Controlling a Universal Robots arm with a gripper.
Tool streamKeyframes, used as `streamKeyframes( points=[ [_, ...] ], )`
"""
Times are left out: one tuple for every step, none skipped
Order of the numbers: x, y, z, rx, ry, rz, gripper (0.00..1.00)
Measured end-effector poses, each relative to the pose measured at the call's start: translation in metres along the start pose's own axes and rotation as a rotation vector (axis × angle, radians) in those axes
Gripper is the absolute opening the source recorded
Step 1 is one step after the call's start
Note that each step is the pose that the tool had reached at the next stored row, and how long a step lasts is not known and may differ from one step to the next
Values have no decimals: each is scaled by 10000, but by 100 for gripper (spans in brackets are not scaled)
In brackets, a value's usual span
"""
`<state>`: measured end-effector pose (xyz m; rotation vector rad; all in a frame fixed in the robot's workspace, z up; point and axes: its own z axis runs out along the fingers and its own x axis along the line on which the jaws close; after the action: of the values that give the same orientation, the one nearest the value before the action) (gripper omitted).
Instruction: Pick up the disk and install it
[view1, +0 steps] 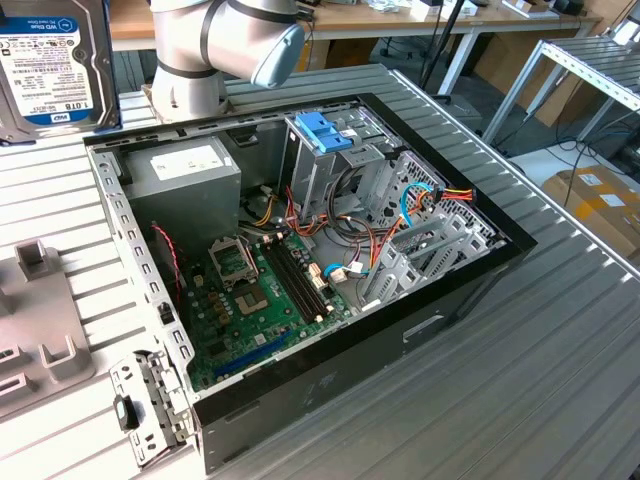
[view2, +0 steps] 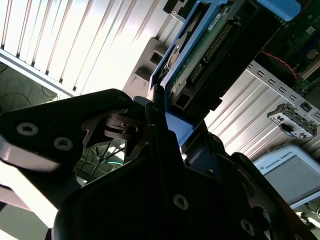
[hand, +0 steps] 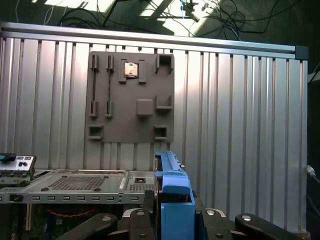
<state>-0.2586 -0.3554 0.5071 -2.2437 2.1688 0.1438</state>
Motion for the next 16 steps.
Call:
streamKeyframes(
  points=[
    [0,-10,0,0,0,0,37],
    [1,-19,0,0,0,0,37],
    [1,-25,0,0,-1,0,37],
    [1,-31,0,0,-1,0,37],
    [1,-37,0,-1,0,0,37],
    [2,-44,0,-1,0,0,37],
    [2,-60,0,-1,0,0,37],
    [3,-75,0,-1,-1,0,37],
    [3,-86,0,-2,0,0,37],
    [3,-93,0,-2,0,0,37],
    [3,-99,0,-3,0,0,37],
    [4,-110,0,-3,0,1,37],
    [4,-117,0,-3,-1,1,37],
    [4,-123,0,-3,0,0,37],
    [5,-130,0,-3,0,0,37],
    [5,-136,-1,-4,0,0,37]
  ],
)
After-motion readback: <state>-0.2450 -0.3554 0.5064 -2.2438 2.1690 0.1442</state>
